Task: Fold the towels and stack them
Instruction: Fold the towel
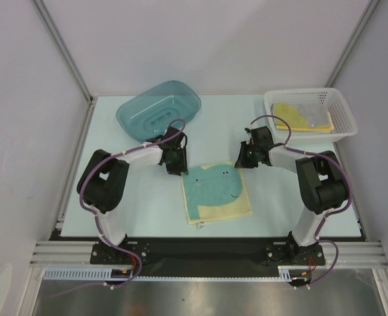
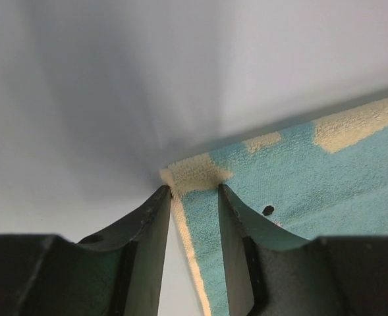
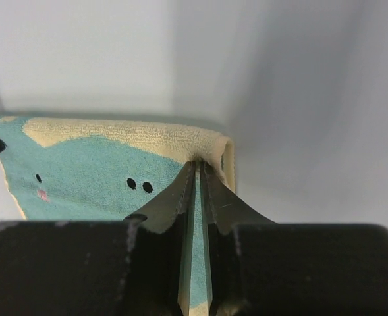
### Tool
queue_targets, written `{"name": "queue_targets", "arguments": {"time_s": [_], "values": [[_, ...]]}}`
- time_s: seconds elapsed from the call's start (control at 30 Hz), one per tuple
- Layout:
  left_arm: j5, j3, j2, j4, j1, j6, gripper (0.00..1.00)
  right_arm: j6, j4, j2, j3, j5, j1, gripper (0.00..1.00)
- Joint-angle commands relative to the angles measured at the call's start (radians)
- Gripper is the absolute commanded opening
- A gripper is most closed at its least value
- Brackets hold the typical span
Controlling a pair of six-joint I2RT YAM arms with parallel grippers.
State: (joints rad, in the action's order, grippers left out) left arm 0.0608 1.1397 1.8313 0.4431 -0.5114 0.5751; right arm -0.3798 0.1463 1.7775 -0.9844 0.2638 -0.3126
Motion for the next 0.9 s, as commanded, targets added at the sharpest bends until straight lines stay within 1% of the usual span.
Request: {"name": "queue_targets", "arguments": {"time_s": [0.0, 0.07, 0.13, 0.17, 0.2, 0.27, 0.3, 0.33, 0.37, 0.4, 0.47, 0.5, 0.67, 0.73, 0.87], "values": [[0.01, 0.02, 0.016, 0.003, 0.008, 0.006, 0.41, 0.039, -0.036, 0.016, -0.037, -0.026, 0.007, 0.12], [0.016, 0.02, -0.001, 0.012, 0.01, 0.006, 0.41, 0.05, -0.021, 0.013, -0.046, -0.032, 0.01, 0.13], [0.028, 0.029, -0.018, 0.016, 0.01, -0.02, 0.42, 0.099, 0.015, 0.007, -0.072, -0.021, 0.012, 0.14], [0.031, 0.043, -0.03, 0.02, 0.01, -0.033, 0.43, 0.12, 0.059, -0.004, -0.11, -0.018, 0.012, 0.17], [0.039, 0.051, -0.053, 0.017, 0.013, -0.082, 0.45, 0.175, 0.076, -0.013, -0.123, 0.011, 0.013, 0.19], [0.027, 0.074, -0.075, 0.013, 0.014, -0.133, 0.47, 0.228, 0.133, -0.018, -0.173, 0.046, 0.024, 0.25], [0.022, 0.075, -0.09, 0.0, 0.02, -0.194, 0.49, 0.252, 0.154, -0.015, -0.193, 0.061, 0.029, 0.27], [0.022, 0.078, -0.09, -0.013, 0.025, -0.217, 0.51, 0.304, 0.191, -0.009, -0.209, 0.078, 0.033, 0.29], [0.049, 0.083, -0.086, -0.017, 0.033, -0.24, 0.52, 0.327, 0.209, 0.0, -0.224, 0.098, 0.038, 0.32], [0.069, 0.086, -0.081, -0.021, 0.043, -0.283, 0.53, 0.349, 0.223, 0.02, -0.255, 0.138, 0.046, 0.34], [0.124, 0.101, -0.049, -0.02, 0.054, -0.323, 0.52, 0.413, 0.286, 0.055, -0.29, 0.199, 0.058, 0.38], [0.137, 0.107, -0.038, -0.017, 0.057, -0.368, 0.52, 0.432, 0.306, 0.092, -0.319, 0.218, 0.075, 0.39], [0.178, 0.146, 0.037, 0.022, 0.062, -0.461, 0.52, 0.537, 0.403, 0.189, -0.408, 0.391, 0.119, 0.39], [0.195, 0.155, 0.045, 0.032, 0.063, -0.497, 0.52, 0.576, 0.442, 0.22, -0.444, 0.405, 0.124, 0.39], [0.221, 0.181, 0.072, 0.068, 0.074, -0.544, 0.52, 0.66, 0.502, 0.263, -0.484, 0.468, 0.136, 0.44]]}}
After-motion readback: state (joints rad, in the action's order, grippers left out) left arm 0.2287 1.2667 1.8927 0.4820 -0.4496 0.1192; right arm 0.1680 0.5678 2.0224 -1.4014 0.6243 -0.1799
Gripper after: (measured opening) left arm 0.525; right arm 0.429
